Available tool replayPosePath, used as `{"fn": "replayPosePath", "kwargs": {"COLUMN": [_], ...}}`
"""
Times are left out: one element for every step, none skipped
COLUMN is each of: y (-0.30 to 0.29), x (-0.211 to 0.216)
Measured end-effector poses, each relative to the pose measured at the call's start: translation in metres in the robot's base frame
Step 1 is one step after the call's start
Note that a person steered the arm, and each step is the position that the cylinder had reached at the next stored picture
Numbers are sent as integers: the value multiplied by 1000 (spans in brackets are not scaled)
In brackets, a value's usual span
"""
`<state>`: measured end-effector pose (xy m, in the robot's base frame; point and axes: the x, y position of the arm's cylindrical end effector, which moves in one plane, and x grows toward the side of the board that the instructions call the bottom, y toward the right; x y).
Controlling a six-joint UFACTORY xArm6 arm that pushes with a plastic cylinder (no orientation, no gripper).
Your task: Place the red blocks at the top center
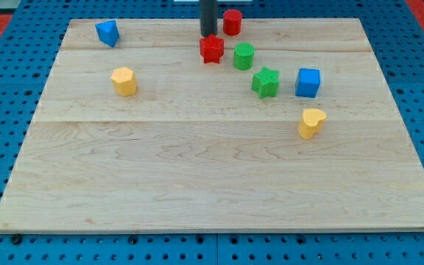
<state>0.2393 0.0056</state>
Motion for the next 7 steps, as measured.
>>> {"fn": "replayPosePath", "kwargs": {"y": [65, 117, 105, 93, 41, 32, 39], "x": [7, -18, -48, -47, -46, -22, -3]}}
